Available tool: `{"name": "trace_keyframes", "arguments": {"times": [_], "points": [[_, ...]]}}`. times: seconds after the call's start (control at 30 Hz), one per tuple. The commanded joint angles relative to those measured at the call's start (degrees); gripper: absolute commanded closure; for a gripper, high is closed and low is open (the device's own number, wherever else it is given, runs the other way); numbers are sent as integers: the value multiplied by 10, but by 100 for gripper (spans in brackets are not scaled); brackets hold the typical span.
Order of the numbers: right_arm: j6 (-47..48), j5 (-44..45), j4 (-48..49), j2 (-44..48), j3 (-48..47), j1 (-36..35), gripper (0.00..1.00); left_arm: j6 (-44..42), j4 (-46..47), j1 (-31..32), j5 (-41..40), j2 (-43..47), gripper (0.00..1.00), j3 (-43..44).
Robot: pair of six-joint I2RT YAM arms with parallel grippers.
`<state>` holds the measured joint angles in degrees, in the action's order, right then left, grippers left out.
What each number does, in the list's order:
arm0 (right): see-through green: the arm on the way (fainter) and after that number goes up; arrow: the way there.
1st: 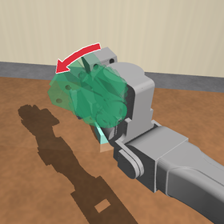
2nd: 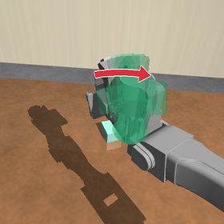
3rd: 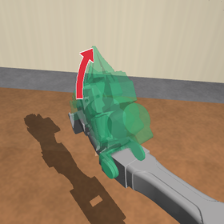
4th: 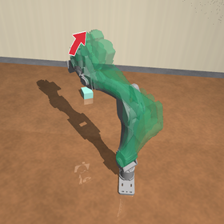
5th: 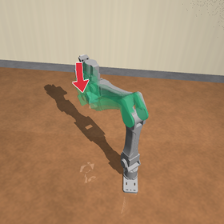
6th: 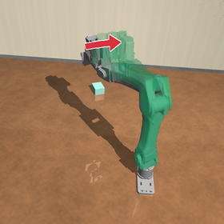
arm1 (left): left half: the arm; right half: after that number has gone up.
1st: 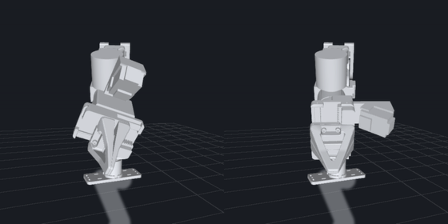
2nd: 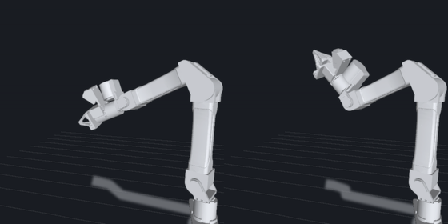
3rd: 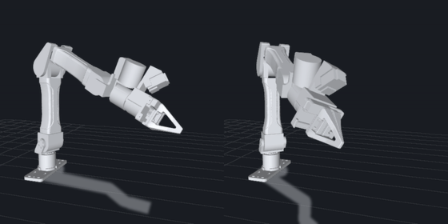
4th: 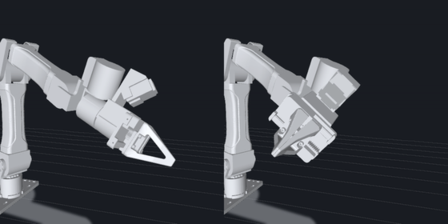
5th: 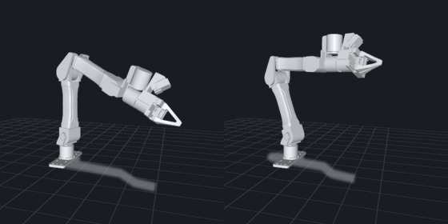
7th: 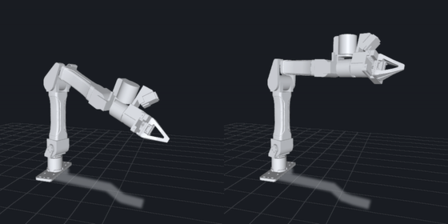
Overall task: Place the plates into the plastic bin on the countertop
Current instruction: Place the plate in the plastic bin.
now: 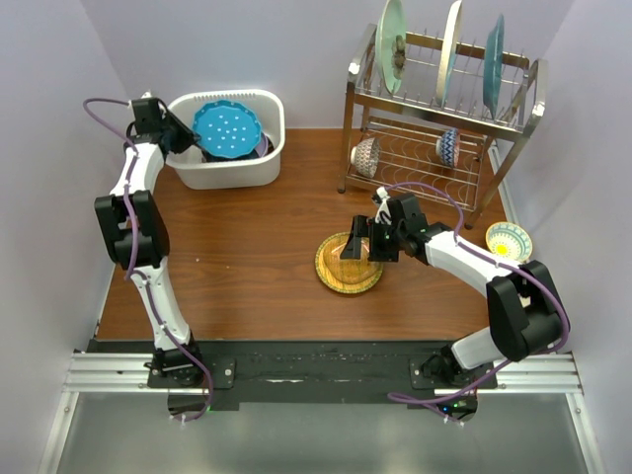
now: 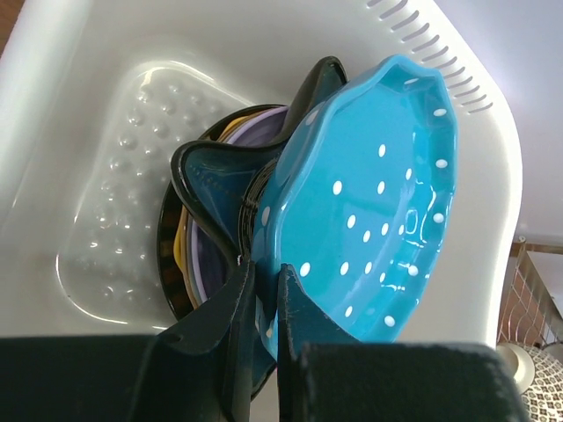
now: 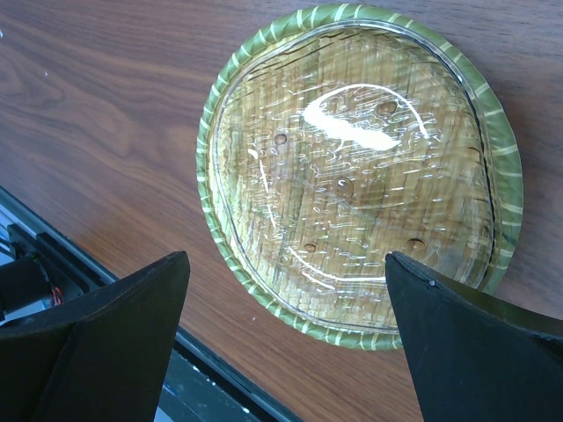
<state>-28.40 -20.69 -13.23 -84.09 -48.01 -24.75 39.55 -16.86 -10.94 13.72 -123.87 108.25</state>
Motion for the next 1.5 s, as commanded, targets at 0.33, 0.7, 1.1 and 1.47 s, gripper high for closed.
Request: {"name": "trace_keyframes", "arguments": {"times": [0.33,0.7,1.1,1.47], "points": [[9,-8,-12,12,-14,-2,3,5,77,-15,16,3,100,55],[10,-6,-13,18,-9,-3,3,4,67,-25,19,0,77,50],[8,-4,-14,29,-4,-3,3,3,67,-40,52,20,32,40],[11,4,-21,36,-9,-3,3,16,137,-39,93,122,24,-35]]}}
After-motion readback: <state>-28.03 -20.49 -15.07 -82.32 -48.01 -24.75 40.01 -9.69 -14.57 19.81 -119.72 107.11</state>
